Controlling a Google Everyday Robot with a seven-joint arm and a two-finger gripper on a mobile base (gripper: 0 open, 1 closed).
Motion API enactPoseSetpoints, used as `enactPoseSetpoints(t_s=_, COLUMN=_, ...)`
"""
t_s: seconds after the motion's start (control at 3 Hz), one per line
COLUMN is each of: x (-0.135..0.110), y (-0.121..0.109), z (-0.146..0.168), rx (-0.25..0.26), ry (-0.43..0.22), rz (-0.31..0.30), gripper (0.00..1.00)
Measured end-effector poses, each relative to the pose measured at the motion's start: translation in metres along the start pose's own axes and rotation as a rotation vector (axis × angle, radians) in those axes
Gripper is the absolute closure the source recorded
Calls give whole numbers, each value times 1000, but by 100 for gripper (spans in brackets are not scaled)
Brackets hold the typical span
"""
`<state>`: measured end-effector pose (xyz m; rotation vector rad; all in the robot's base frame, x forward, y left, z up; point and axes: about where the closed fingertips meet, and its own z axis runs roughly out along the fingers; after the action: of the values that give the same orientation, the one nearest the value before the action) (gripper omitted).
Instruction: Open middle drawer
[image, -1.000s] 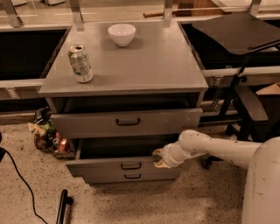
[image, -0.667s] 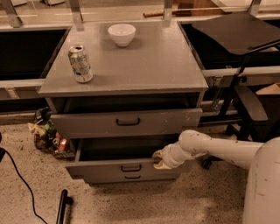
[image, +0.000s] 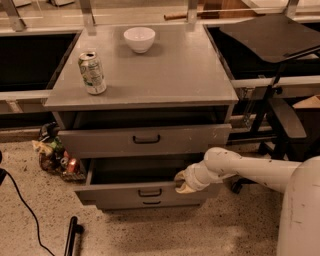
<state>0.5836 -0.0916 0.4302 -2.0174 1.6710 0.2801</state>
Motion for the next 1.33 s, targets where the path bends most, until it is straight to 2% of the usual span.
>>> enactPoseSetpoints(t_s=0.33, x=0, y=0, z=0, rx=0, ry=0, rz=0, gripper=15)
enactPoseSetpoints(t_s=0.67, x=0, y=0, z=0, rx=-1, ry=0, rz=0, gripper=0)
enactPoseSetpoints(t_s=1.0, x=3, y=10, z=5, rx=-33, ry=11, rz=31, gripper=0)
enactPoseSetpoints(t_s=1.33, x=9, y=33, z=10, rx=-102, ry=27, rz=102, gripper=0)
